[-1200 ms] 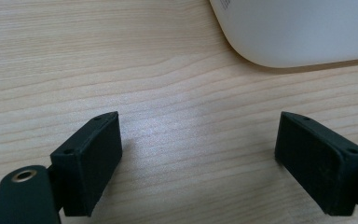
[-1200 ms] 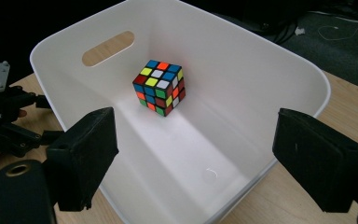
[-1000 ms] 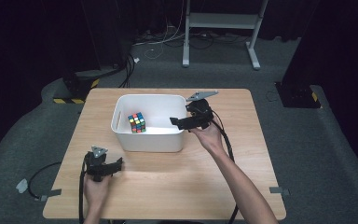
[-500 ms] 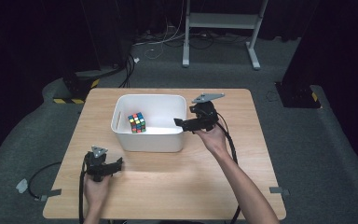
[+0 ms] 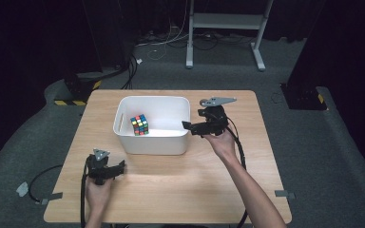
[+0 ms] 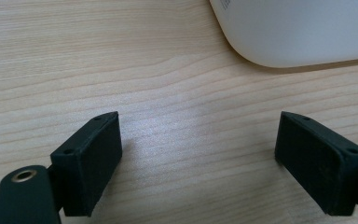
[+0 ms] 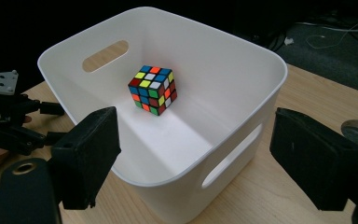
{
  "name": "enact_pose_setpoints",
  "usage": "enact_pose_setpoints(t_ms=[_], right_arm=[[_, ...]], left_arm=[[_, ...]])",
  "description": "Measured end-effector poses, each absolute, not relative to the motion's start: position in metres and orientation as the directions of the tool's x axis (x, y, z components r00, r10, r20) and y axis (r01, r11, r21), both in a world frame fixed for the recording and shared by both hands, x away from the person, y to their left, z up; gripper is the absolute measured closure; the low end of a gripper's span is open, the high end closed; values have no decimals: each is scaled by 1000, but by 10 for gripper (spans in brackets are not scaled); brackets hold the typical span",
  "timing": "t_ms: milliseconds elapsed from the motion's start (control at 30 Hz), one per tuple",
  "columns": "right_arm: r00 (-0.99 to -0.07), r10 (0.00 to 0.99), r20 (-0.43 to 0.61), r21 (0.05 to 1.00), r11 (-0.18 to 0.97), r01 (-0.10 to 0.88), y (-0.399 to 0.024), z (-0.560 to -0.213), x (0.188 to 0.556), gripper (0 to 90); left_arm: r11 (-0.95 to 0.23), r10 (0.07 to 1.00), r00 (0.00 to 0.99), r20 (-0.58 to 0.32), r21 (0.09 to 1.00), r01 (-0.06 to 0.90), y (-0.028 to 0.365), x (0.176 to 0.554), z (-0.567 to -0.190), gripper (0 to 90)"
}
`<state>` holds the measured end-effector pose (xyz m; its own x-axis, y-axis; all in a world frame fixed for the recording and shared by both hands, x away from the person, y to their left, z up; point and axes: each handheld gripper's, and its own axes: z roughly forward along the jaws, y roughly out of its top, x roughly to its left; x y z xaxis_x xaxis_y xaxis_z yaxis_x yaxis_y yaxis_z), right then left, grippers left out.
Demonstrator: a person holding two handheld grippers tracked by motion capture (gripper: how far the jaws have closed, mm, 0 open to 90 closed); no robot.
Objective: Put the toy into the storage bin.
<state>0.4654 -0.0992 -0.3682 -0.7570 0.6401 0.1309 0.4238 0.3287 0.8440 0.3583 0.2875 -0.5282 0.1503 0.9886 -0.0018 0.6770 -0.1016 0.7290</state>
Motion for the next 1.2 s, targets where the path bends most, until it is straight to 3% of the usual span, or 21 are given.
enact_pose_setpoints(t_ms=[1200], right_arm=[[-744,655,132,875,276,399,-128,-365,445,179]], left_arm=[[-101,989,149,-1,728,678,287,358,-528,149]])
